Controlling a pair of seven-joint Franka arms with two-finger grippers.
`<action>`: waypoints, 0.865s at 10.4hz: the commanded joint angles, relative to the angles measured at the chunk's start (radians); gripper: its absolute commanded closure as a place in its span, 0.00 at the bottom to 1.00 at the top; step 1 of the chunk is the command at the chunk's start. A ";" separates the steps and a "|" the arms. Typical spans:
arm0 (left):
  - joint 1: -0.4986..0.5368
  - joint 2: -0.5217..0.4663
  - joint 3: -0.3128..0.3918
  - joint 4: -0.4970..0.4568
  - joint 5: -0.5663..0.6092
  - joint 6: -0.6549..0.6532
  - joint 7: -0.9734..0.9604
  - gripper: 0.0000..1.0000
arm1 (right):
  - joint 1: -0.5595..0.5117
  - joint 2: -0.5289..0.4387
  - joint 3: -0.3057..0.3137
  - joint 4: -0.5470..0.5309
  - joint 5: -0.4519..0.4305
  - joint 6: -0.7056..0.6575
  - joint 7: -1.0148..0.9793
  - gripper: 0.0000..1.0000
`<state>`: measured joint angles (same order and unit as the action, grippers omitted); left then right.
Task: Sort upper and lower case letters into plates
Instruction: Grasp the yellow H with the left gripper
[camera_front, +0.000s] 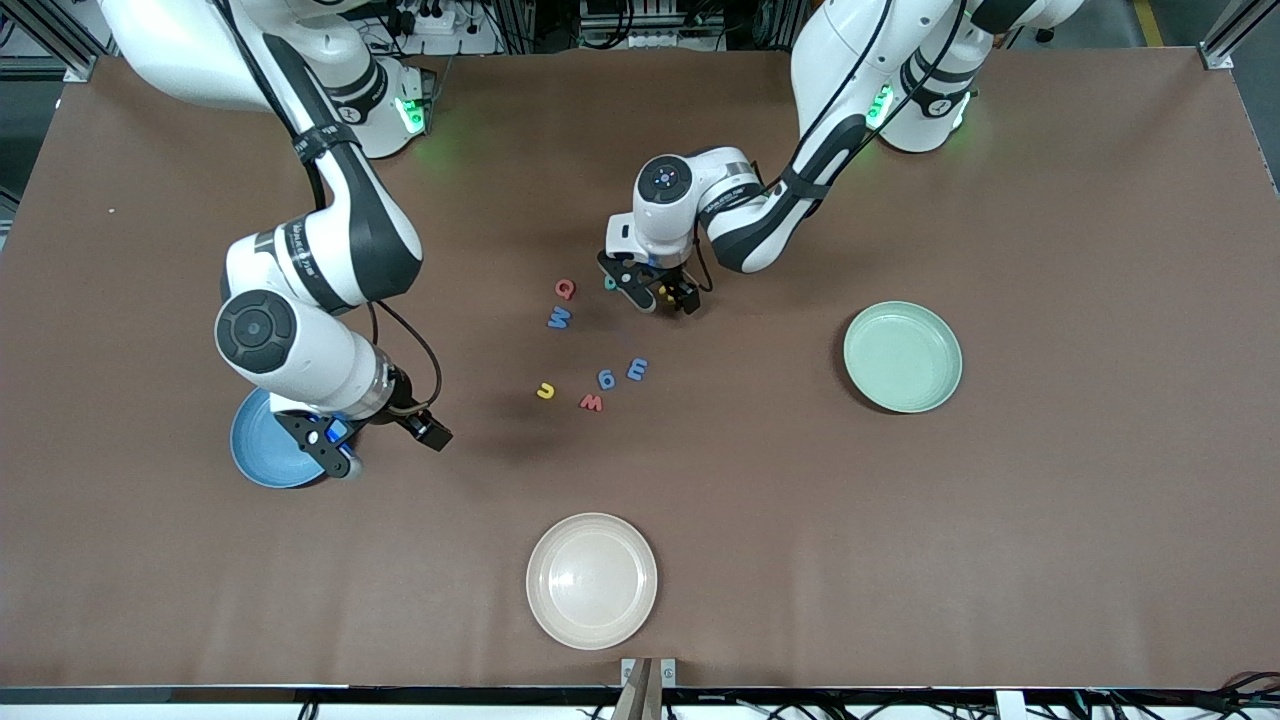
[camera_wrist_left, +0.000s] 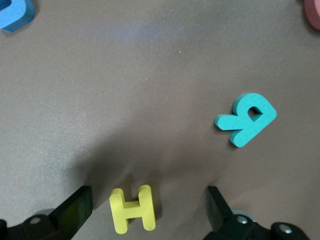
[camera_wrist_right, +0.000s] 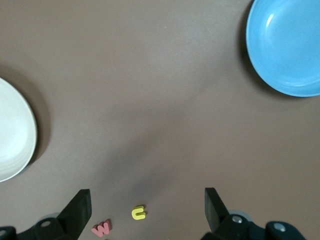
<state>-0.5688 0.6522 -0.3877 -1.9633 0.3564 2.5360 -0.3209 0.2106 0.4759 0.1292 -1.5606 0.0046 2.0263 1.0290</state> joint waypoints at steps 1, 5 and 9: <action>0.021 -0.029 -0.007 -0.066 0.006 0.018 -0.024 0.13 | -0.005 0.010 0.010 0.027 0.012 0.000 -0.023 0.00; 0.021 -0.026 -0.007 -0.057 0.006 0.018 -0.029 0.58 | 0.001 0.010 0.010 0.053 0.015 0.002 -0.023 0.00; 0.018 -0.032 -0.007 -0.055 0.007 0.018 -0.058 1.00 | 0.001 0.010 0.021 0.054 0.012 0.002 -0.023 0.00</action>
<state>-0.5571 0.6302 -0.3898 -1.9935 0.3564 2.5408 -0.3476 0.2149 0.4762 0.1432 -1.5258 0.0046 2.0331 1.0177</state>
